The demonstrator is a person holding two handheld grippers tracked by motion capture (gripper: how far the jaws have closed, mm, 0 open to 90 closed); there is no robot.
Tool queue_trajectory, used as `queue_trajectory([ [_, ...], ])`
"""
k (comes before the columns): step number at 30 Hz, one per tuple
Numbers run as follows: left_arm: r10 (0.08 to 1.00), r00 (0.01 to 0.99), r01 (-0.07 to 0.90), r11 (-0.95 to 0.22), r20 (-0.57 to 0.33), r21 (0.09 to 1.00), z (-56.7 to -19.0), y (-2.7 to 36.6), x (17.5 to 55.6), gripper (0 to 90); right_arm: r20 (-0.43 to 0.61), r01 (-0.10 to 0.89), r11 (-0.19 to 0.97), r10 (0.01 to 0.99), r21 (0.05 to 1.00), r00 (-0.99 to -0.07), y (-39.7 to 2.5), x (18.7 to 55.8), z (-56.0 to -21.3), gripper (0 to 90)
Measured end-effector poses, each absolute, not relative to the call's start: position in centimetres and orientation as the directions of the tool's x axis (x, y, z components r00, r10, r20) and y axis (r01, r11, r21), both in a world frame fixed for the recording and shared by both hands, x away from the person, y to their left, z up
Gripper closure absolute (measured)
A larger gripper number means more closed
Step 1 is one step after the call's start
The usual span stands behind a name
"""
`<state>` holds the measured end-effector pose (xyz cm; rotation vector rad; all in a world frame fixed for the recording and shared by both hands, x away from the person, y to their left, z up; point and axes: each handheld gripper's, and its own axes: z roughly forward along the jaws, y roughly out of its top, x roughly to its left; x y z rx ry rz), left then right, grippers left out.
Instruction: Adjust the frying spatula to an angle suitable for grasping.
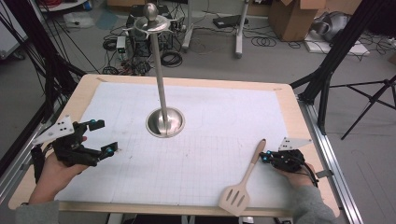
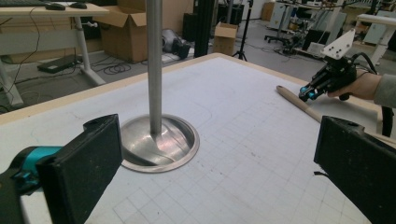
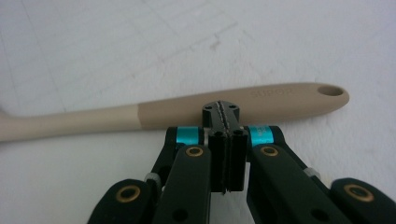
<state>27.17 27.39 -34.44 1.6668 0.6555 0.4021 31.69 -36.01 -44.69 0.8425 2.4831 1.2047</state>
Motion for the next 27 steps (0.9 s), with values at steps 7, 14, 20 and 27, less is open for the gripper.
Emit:
queue_trajectory([
  [7, 0.629, 0.772, 0.197, -0.100, -0.091, 0.975, -34.4, 27.8, 26.8, 1.7, 0.024, 0.381, 0.489, 0.590, 0.785, -0.807, -35.1, 32.8, -44.7, 90.0],
  [14, 0.637, 0.766, 0.198, -0.102, -0.089, 0.975, -34.4, 28.1, 26.5, 1.7, 0.023, 0.370, 0.492, 0.577, 0.788, -0.817, -33.9, 33.9, -44.7, 90.0],
  [20, 0.646, 0.759, 0.200, -0.103, -0.087, 0.974, -34.5, 28.5, 26.2, 1.7, 0.025, 0.358, 0.497, 0.558, 0.791, -0.830, -32.7, 35.0, -44.8, 90.0],
  [27, 0.657, 0.749, 0.207, -0.106, -0.087, 0.973, -34.7, 28.8, 25.9, 1.8, 0.016, 0.342, 0.509, 0.540, 0.790, -0.841, -31.0, 36.0, -44.8, 90.0],
])
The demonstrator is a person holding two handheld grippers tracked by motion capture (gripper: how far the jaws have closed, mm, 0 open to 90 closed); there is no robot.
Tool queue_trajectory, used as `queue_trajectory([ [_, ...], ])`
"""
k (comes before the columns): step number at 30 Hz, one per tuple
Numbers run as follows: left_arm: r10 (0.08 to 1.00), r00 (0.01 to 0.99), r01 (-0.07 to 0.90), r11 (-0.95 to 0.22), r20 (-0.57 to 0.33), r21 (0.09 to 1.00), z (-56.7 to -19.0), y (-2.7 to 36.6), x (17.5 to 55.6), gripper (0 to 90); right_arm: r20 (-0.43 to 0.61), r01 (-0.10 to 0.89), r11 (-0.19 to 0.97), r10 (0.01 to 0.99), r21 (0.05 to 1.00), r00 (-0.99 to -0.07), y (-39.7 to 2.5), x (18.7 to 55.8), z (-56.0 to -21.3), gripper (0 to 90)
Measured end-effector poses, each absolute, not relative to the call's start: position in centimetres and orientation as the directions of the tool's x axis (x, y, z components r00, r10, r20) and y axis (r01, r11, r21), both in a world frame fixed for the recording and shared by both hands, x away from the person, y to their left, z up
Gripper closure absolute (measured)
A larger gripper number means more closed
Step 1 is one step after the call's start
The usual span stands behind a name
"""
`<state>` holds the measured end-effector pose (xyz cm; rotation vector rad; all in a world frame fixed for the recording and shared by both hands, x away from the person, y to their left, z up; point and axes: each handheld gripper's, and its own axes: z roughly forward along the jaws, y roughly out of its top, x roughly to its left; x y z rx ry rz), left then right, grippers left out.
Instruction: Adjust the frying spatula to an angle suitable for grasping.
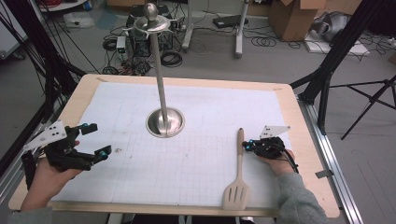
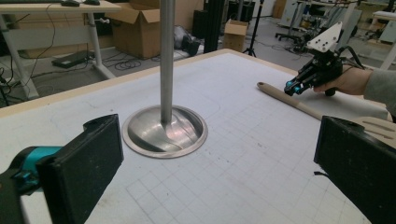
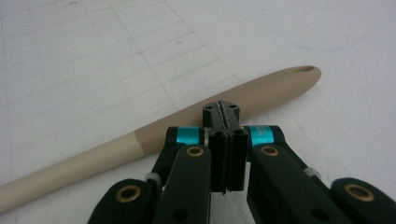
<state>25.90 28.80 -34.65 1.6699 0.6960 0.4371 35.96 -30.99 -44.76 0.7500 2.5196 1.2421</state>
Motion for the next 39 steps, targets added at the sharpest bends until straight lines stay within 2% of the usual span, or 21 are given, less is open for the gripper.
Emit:
queue_trajectory([
  [23, 0.702, 0.707, 0.218, -0.104, -0.083, 0.970, -34.8, 30.6, 23.7, 1.7, -0.001, 0.254, 0.564, 0.411, 0.786, -0.911, -25.2, 38.0, -44.7, 90.0],
  [39, 0.718, 0.692, 0.219, -0.101, -0.081, 0.971, -34.8, 31.2, 23.0, 1.7, 0.000, 0.210, 0.593, 0.334, 0.777, -0.942, -23.3, 38.3, -44.5, 90.0],
])
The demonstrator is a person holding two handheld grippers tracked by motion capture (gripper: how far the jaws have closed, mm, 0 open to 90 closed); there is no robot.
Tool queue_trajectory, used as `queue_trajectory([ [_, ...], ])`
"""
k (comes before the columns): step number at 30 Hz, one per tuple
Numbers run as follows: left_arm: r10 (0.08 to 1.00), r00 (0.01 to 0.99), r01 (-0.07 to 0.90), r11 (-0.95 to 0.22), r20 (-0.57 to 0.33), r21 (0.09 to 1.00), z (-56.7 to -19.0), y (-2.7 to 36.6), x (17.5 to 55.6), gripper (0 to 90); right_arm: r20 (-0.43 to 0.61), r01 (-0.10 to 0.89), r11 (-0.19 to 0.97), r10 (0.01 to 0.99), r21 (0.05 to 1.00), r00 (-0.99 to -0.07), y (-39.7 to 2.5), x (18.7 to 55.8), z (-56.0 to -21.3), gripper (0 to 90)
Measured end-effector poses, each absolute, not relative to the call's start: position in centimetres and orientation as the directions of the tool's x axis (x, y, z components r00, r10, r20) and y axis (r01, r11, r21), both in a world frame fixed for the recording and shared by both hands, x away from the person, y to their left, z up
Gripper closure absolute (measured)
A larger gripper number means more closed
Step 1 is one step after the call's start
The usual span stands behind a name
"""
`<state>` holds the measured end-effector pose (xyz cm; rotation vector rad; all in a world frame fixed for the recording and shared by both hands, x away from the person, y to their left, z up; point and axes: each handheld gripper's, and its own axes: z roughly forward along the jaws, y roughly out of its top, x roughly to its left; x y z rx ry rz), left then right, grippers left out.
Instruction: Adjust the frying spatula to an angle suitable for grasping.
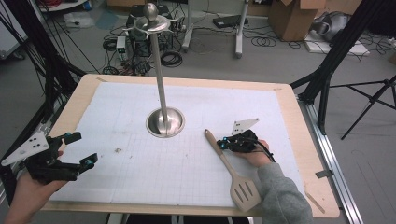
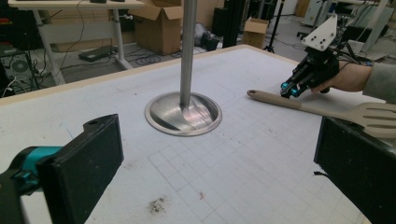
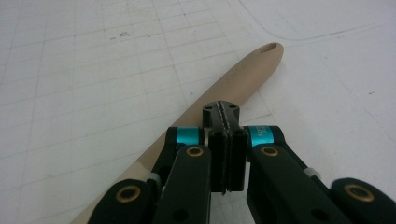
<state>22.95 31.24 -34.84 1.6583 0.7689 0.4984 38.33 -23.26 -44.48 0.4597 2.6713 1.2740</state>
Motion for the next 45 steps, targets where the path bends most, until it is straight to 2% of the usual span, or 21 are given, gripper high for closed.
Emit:
queue_trajectory([
  [11, 0.695, 0.714, 0.214, -0.100, -0.086, 0.972, -34.8, 30.5, 24.2, 1.7, 0.011, 0.187, 0.554, 0.305, 0.812, -0.952, -24.5, 36.0, -42.8, 90.0],
  [20, 0.668, 0.739, 0.213, -0.107, -0.089, 0.971, -34.7, 29.3, 25.5, 1.8, -0.010, 0.116, 0.631, 0.192, 0.767, -0.981, -23.8, 32.5, -42.8, 90.0],
  [28, 0.655, 0.750, 0.216, -0.110, -0.092, 0.970, -34.9, 28.8, 26.3, 1.7, -0.013, 0.086, 0.697, 0.135, 0.712, -0.991, -22.9, 31.6, -43.4, 90.0],
  [45, 0.646, 0.757, 0.217, -0.109, -0.096, 0.970, -34.9, 28.5, 26.8, 1.7, 0.009, 0.118, 0.741, 0.149, 0.661, -0.989, -24.1, 30.8, -43.6, 90.0],
])
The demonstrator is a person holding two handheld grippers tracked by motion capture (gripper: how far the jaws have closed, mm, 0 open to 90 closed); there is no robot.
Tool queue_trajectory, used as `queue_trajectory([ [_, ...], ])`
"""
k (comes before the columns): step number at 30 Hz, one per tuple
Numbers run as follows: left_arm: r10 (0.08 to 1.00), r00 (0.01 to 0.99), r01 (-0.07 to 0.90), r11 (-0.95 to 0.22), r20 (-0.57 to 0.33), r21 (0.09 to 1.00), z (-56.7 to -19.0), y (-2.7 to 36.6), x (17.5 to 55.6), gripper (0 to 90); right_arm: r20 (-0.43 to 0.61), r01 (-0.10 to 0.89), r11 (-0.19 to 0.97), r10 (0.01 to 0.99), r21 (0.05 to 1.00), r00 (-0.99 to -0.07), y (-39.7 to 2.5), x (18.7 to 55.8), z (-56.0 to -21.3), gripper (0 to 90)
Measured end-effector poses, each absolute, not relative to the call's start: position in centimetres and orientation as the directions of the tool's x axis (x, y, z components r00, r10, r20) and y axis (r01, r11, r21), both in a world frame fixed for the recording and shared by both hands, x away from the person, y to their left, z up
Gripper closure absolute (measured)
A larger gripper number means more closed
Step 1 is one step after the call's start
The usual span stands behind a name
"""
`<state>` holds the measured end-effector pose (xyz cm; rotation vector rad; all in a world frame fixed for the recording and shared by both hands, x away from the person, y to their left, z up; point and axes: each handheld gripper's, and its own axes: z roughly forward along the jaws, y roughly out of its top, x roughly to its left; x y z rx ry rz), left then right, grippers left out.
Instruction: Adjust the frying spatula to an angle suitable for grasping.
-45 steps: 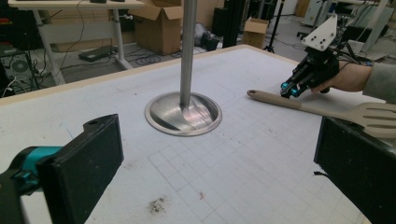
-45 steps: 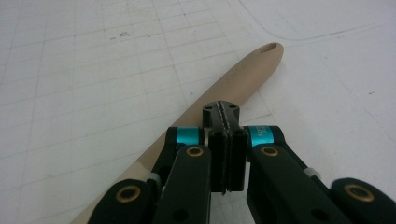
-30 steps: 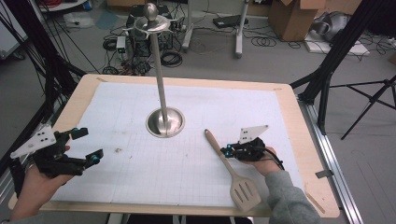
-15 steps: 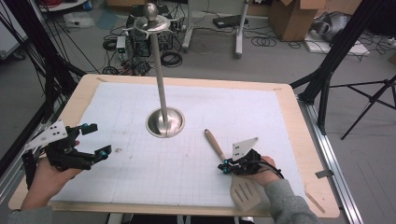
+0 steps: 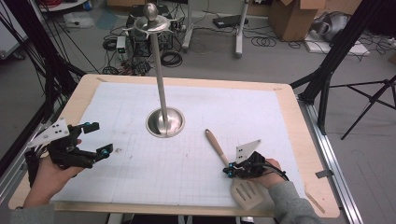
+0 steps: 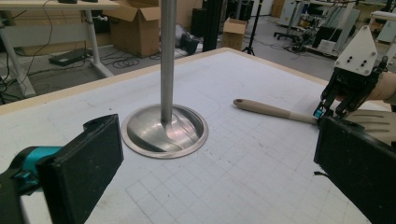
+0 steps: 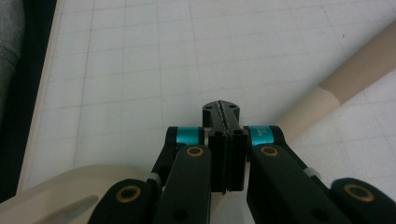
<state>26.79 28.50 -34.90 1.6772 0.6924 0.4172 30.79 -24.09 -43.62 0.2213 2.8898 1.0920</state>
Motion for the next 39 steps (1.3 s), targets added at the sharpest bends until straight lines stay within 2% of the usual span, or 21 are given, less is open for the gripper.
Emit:
queue_trajectory([
  [39, 0.646, 0.757, 0.216, -0.108, -0.097, 0.970, -34.9, 28.4, 26.8, 1.7, -0.022, 0.162, 0.760, 0.226, 0.629, -0.974, -29.0, 31.2, -43.3, 90.0],
])
